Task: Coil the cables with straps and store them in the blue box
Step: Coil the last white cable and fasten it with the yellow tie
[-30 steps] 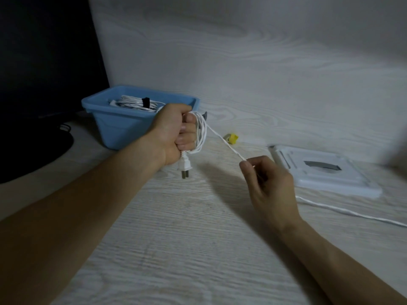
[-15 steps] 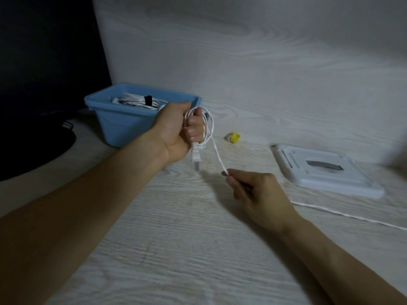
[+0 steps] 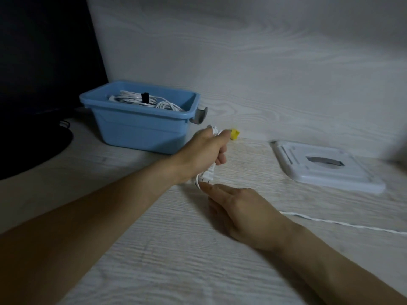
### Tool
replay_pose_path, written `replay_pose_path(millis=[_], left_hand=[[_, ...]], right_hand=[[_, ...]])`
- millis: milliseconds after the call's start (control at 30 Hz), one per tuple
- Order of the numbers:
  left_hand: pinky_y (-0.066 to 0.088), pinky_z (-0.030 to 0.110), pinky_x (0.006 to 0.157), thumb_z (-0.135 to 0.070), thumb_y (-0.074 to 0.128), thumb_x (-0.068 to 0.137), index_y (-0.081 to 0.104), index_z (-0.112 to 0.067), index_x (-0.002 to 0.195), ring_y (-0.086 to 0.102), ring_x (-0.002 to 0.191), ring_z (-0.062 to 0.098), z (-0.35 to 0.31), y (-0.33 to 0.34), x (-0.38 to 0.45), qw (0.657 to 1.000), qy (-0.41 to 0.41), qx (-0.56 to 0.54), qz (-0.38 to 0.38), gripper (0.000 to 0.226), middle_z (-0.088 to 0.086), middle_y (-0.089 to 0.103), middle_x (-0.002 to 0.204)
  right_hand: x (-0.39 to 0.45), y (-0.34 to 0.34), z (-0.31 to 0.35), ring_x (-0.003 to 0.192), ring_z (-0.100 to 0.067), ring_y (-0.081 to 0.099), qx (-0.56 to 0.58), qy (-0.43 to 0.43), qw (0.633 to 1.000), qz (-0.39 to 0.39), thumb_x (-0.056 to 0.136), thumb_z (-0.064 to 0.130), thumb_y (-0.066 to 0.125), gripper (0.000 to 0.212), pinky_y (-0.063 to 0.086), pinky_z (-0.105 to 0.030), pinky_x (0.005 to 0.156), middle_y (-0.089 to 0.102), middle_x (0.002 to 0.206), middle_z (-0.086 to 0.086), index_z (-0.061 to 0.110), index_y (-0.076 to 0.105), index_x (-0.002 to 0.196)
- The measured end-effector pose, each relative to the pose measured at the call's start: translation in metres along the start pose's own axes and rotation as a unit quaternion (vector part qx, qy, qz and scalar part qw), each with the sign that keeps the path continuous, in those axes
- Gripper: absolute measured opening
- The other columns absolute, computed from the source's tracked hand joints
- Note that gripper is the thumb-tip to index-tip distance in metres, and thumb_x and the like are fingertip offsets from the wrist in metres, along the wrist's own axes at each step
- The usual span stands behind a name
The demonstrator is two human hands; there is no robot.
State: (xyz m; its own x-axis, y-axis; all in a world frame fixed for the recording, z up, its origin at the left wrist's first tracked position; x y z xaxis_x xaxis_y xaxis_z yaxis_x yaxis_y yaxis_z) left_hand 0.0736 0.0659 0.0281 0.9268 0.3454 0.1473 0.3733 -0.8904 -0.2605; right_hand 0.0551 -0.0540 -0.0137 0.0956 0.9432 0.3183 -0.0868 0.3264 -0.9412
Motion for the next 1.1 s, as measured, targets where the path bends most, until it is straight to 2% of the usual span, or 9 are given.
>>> replay_pose_path(millis=[67, 233, 400, 467, 533, 667, 833, 967, 1100], left_hand=[[0.049, 0.042, 0.080, -0.022, 0.047, 0.101, 0.057, -0.008, 0.084, 0.059, 0.075, 0.024, 0.000, -0.003, 0.001, 0.999, -0.003, -0.047, -0.014, 0.024, 0.009, 0.062, 0.073], [0.059, 0.027, 0.074, 0.001, 0.049, 0.099, 0.062, -0.011, 0.091, 0.072, 0.076, 0.019, -0.008, -0.014, 0.001, 0.994, 0.066, -0.062, -0.060, 0.020, 0.007, 0.069, 0.079], [0.057, 0.020, 0.063, -0.001, 0.055, 0.096, 0.064, -0.003, 0.087, 0.072, 0.065, 0.013, -0.003, -0.026, 0.004, 0.966, 0.036, -0.216, -0.135, 0.013, 0.007, 0.069, 0.073], [0.057, 0.021, 0.063, -0.001, 0.054, 0.097, 0.064, -0.004, 0.087, 0.071, 0.064, 0.014, -0.004, -0.025, 0.004, 0.974, 0.034, -0.198, -0.108, 0.014, 0.007, 0.068, 0.072], [0.056, 0.021, 0.063, 0.001, 0.052, 0.097, 0.064, -0.004, 0.089, 0.068, 0.062, 0.013, -0.007, -0.018, 0.002, 0.993, 0.050, -0.097, -0.038, 0.015, 0.006, 0.066, 0.070], [0.048, 0.025, 0.051, 0.003, 0.047, 0.097, 0.064, -0.003, 0.081, 0.057, 0.052, 0.014, -0.007, -0.005, -0.007, 0.990, 0.008, 0.079, 0.117, 0.024, 0.004, 0.062, 0.063], [0.022, 0.024, 0.039, -0.022, 0.042, 0.097, 0.064, -0.001, 0.071, 0.033, 0.037, 0.013, -0.006, 0.008, -0.023, 0.952, -0.077, 0.093, 0.280, 0.040, 0.005, 0.043, 0.048], [0.012, 0.027, 0.045, -0.029, 0.039, 0.102, 0.061, -0.001, 0.068, 0.018, 0.043, 0.011, -0.003, 0.005, -0.024, 0.932, -0.116, 0.179, 0.293, 0.049, 0.001, 0.028, 0.050], [0.017, 0.027, 0.046, -0.034, 0.040, 0.103, 0.050, -0.014, 0.066, 0.022, 0.046, 0.012, -0.009, -0.003, -0.020, 0.944, -0.079, 0.205, 0.245, 0.043, 0.005, 0.036, 0.058]], right_hand=[[0.000, -0.007, 0.001, 0.075, -0.022, 0.063, 0.015, -0.002, 1.000, -0.022, 0.091, 0.026, 0.037, 0.057, 0.053, -0.039, 0.062, 0.064, 0.098, 0.001, 0.010, 0.044, 0.145], [-0.002, -0.024, 0.002, 0.058, -0.020, 0.061, 0.000, 0.011, 0.991, -0.134, 0.097, 0.019, 0.056, 0.031, 0.048, -0.035, 0.052, 0.067, 0.078, -0.001, 0.009, 0.063, 0.125], [-0.001, -0.021, 0.003, 0.057, -0.018, 0.059, 0.005, 0.013, 0.992, -0.128, 0.095, 0.019, 0.060, 0.026, 0.048, -0.036, 0.051, 0.065, 0.072, 0.002, 0.011, 0.067, 0.119], [-0.002, -0.022, 0.002, 0.057, -0.018, 0.060, 0.004, 0.025, 0.989, -0.144, 0.095, 0.020, 0.058, 0.024, 0.048, -0.036, 0.051, 0.066, 0.072, 0.002, 0.012, 0.068, 0.116], [-0.004, -0.030, 0.000, 0.056, -0.012, 0.059, 0.009, 0.049, 0.980, -0.194, 0.096, 0.021, 0.058, 0.019, 0.049, -0.034, 0.052, 0.066, 0.071, 0.004, 0.014, 0.071, 0.108], [-0.014, -0.056, -0.017, 0.050, 0.006, 0.041, -0.002, 0.127, 0.939, -0.319, 0.092, 0.027, 0.068, 0.011, 0.038, -0.011, 0.055, 0.060, 0.065, 0.013, 0.019, 0.074, 0.088], [-0.022, -0.053, -0.047, 0.046, -0.003, 0.044, 0.013, 0.206, 0.923, -0.326, 0.083, 0.054, 0.068, 0.041, 0.033, -0.017, 0.049, 0.052, 0.054, 0.013, 0.017, 0.066, 0.067], [-0.017, -0.051, -0.043, 0.048, -0.005, 0.041, -0.011, 0.161, 0.931, -0.328, 0.087, 0.048, 0.065, 0.040, 0.030, -0.017, 0.050, 0.055, 0.055, 0.007, 0.013, 0.065, 0.069], [-0.015, -0.044, -0.048, 0.045, -0.011, 0.047, 0.008, 0.177, 0.932, -0.315, 0.094, 0.050, 0.055, 0.044, 0.038, -0.026, 0.045, 0.054, 0.054, 0.007, 0.013, 0.064, 0.073]])
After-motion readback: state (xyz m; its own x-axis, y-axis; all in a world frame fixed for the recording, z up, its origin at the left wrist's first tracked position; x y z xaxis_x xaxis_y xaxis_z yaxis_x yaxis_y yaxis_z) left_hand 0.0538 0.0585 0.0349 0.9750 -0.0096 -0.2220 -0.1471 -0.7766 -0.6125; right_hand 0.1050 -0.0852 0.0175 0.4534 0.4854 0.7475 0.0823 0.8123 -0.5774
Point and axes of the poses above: each hand's wrist, its own x-axis towards the middle knuckle, its own y-axis out of the palm, z = x × y, the point moved 6 cm from there along x, towards the middle knuckle
